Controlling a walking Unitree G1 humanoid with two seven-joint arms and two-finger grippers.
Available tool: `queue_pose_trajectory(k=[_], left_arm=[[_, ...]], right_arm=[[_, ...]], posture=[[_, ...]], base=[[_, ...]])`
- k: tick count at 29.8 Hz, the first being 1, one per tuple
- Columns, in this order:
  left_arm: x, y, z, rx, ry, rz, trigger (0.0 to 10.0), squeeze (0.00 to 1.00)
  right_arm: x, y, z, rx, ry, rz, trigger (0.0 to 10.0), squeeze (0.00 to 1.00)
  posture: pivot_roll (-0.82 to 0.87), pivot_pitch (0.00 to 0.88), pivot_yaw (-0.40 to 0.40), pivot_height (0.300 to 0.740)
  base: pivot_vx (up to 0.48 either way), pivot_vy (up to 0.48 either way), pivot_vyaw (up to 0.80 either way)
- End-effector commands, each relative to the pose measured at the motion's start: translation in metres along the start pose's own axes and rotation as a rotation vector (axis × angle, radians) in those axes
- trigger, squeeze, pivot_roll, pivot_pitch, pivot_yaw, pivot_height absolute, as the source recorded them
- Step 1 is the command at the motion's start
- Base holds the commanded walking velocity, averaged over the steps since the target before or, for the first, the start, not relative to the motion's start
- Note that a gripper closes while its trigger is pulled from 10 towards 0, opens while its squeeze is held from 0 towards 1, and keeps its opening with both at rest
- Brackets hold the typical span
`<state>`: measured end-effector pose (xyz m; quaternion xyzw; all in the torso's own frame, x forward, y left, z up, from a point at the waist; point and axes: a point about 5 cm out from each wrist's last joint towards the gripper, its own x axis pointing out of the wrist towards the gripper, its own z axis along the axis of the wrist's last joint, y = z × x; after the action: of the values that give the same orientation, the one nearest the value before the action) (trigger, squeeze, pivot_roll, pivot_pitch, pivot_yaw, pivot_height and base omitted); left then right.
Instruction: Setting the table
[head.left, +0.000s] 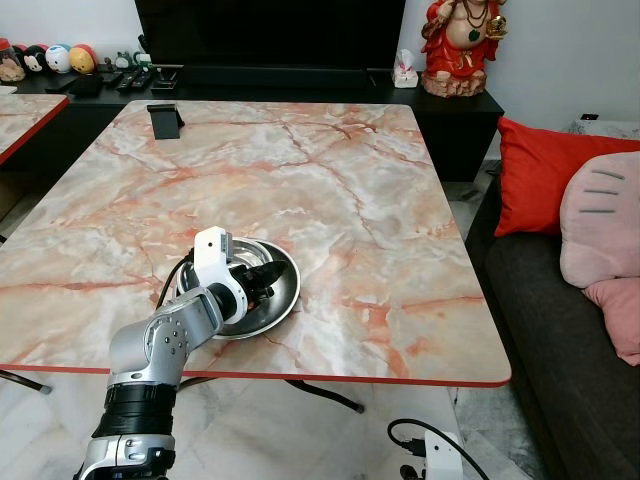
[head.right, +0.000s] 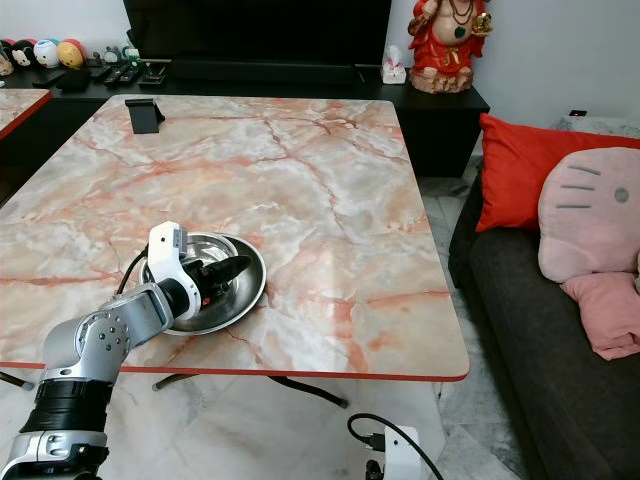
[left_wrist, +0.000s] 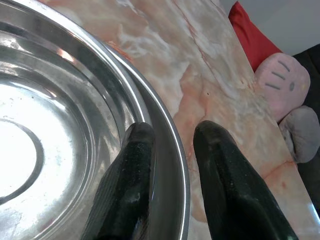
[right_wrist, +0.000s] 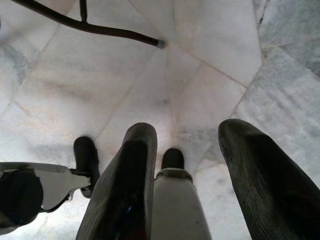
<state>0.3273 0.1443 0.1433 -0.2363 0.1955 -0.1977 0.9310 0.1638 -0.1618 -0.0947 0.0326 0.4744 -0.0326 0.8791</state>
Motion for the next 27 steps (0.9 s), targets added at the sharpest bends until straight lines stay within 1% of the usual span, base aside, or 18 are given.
queue_pose_trajectory(k=[1, 8, 11, 22, 27], left_arm=[[0.001, -0.007, 0.005, 0.002, -0.005, -0.027, 10.0, 0.00], [0.001, -0.009, 0.006, -0.012, -0.011, -0.039, 10.0, 0.00], [0.001, -0.009, 0.006, -0.014, -0.012, -0.036, 10.0, 0.00], [0.000, -0.010, 0.009, -0.017, -0.023, -0.041, 10.0, 0.00], [0.000, -0.011, 0.010, -0.019, -0.027, -0.042, 10.0, 0.00]], right_arm=[[0.000, -0.001, 0.000, 0.010, -0.003, -0.003, 10.0, 0.00], [0.000, -0.002, 0.002, 0.009, -0.007, -0.002, 10.0, 0.00], [0.000, -0.007, 0.003, 0.011, -0.005, -0.007, 10.0, 0.00], [-0.002, -0.021, -0.004, 0.013, 0.012, -0.020, 10.0, 0.00], [-0.002, -0.025, -0.003, 0.012, 0.009, -0.022, 10.0, 0.00]], posture=[[0.06, 0.000, -0.013, 0.740], [0.06, 0.000, -0.013, 0.740], [0.06, 0.000, -0.013, 0.740], [0.06, 0.000, -0.014, 0.740], [0.06, 0.000, -0.014, 0.740]], base=[[0.000, 0.000, 0.00], [0.000, 0.000, 0.00], [0.000, 0.000, 0.00], [0.000, 0.000, 0.00], [0.000, 0.000, 0.00]])
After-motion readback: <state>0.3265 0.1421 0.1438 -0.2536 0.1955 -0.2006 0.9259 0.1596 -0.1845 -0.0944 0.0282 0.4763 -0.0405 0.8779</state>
